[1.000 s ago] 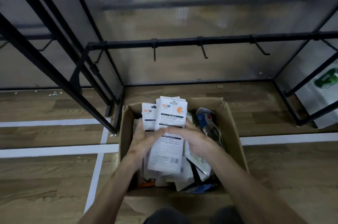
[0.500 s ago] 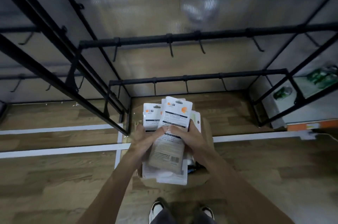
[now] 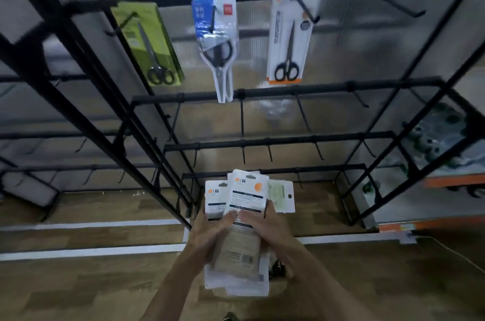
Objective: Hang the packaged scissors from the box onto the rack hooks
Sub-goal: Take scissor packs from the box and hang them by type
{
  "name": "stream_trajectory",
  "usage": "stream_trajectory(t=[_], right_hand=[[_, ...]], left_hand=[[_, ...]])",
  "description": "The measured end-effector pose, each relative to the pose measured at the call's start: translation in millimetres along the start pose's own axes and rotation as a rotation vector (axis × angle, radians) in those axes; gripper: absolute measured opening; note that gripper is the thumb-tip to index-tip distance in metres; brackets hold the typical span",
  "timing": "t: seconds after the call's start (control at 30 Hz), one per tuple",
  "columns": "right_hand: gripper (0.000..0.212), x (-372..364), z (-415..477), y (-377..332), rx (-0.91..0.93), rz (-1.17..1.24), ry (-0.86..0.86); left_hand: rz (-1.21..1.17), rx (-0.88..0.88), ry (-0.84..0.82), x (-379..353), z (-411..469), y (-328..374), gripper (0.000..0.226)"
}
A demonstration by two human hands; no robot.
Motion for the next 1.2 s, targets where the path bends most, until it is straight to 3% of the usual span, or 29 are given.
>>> stream_trajectory(t=[0.1,0.2,0.37,0.5,0.6,0.73,0.83,0.9,1.07,1.2], right_hand=[[0.049,-6.4,-30.9,-18.6,0.017,-0.039,0.001],[0.045,-7.8,-48.9,-35.8,0.088,-0.07,0.012],[0.074,-8.6,-69.8,-72.5,0.129,0.042,0.019],[0.066,-3.8,-81.7,-106.2,0.145,-0.01,-0.035],[0.055,10.3,-89.4,-126.2,0.172,0.001,0.007],[0.051,30.4,-90.6,-142.6,0.182,0.239,0.148],[0.075,49.8,-80.1,-138.1,0.107,0.425,0.243],[0.059,60.3,-74.1,-135.8,0.1,0.496,0.277],[0.009,73.3,-78.7,-155.8,0.147,0.326,0.413],[0.007,83.8,-73.1,-181.7,0.258,0.445,0.565]], left_hand=[[-0.037,-0.006,-0.008,-6.5,-27.1,12.6,0.078],[-0.061,-0.023,0.014,-15.4,-49.9,26.9,0.082],[-0.126,-0.057,-0.029,-37.3,-77.2,66.5,0.063],[-0.062,-0.008,-0.18,-58.3,-88.2,104.4,0.057],[-0.044,-0.025,-0.198,-79.6,-89.3,119.5,0.049],[-0.068,-0.018,-0.141,-99.4,-87.6,126.8,0.033],[-0.059,-0.005,-0.129,-107.7,-88.3,129.8,0.027],[-0.041,-0.001,-0.135,-108.8,-86.9,130.0,0.03],[-0.077,0.055,-0.186,-102.5,-90.2,120.0,0.048],[-0.089,0.085,-0.193,-89.3,-89.5,113.9,0.081]])
Point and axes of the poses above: each hand's wrist, its own z-axis towards the middle knuckle, its own x-axis out of the back of the hand, y = z × x, the point moved 3 cm from there along z, towards the middle knuckle, and after that the axes turned 6 degrees about -y, right-handed, at the moved point
